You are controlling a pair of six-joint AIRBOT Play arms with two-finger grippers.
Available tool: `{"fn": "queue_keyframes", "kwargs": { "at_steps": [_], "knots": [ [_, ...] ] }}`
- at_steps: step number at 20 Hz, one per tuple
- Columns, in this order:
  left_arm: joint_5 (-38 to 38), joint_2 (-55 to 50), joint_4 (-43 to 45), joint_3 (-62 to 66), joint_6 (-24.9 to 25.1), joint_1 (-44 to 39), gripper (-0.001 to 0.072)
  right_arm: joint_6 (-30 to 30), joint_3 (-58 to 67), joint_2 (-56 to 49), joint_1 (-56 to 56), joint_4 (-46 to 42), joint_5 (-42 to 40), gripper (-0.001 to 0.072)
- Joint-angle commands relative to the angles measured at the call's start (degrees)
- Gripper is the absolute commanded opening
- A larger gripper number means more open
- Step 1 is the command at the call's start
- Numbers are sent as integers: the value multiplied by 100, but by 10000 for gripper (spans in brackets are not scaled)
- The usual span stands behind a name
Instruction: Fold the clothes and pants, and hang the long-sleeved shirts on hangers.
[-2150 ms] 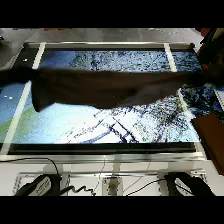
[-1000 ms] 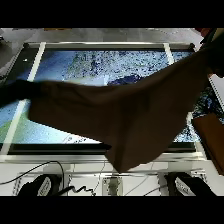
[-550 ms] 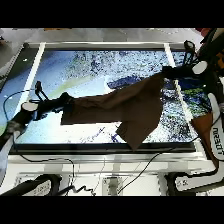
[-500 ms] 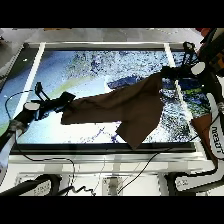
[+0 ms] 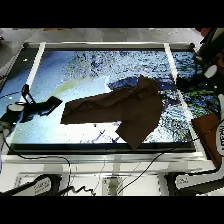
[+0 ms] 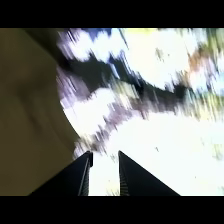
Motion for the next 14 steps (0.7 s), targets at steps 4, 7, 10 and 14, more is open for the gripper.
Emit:
{"fn": "queue_keyframes", "kwargs": {
  "at_steps": [4,7,10,14],
  "knots": [
    [-2441,-662,702,2,1386,785,605,-734,-826,11,-1010,807,1508,198],
    [-2179,-1049,511,2,1731,649,604,-863,-1093,11,-1036,975,1556,198],
    [-1637,-1200,501,2,1731,581,603,-1019,-1178,11,-1034,1257,1543,197],
    [-1333,-1200,363,2,1731,579,381,-1126,-1292,13,-1034,1447,1530,196]
  ]
}}
